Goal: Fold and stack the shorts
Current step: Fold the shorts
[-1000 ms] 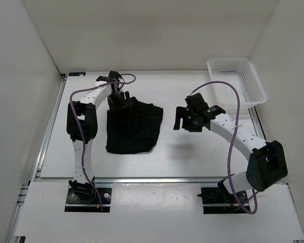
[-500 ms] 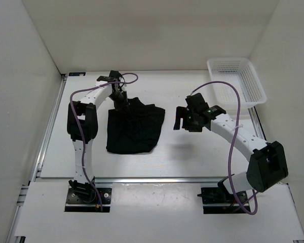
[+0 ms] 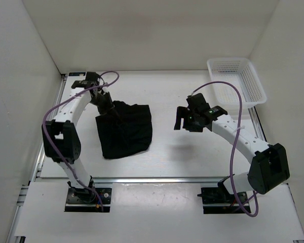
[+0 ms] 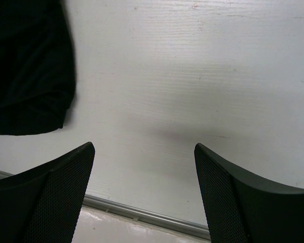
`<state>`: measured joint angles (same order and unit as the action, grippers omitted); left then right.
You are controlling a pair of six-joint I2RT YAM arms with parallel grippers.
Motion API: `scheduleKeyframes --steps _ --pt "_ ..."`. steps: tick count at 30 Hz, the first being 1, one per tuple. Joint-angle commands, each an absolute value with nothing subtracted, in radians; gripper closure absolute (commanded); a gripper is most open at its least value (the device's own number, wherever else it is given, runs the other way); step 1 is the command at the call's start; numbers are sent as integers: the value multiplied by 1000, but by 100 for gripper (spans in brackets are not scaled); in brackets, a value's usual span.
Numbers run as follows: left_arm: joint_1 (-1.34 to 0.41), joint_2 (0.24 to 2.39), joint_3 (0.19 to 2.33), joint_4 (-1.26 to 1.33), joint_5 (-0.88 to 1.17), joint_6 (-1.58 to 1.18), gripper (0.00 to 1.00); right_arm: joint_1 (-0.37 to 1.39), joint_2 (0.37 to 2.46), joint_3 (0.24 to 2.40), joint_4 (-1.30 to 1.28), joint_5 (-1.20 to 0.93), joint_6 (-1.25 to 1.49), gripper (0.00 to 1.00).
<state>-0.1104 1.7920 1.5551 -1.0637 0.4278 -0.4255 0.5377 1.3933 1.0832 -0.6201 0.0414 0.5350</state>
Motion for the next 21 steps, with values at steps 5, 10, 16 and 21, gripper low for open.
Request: scheduleKeyframes --steps 5,10,16,21 --pt "-63 1573 1267 -1008 388 -512 90 534 1384 1074 -623 11 515 14" --pt "-28 1456 1102 -940 348 -583 90 581 1485 1118 -511 -210 495 6" --pt "-6 1436 1103 -940 339 -574 90 712 1753 1254 -390 -408 521 6" --pt "3 1436 1135 -949 339 -565 90 779 1928 1342 -351 -396 543 7"
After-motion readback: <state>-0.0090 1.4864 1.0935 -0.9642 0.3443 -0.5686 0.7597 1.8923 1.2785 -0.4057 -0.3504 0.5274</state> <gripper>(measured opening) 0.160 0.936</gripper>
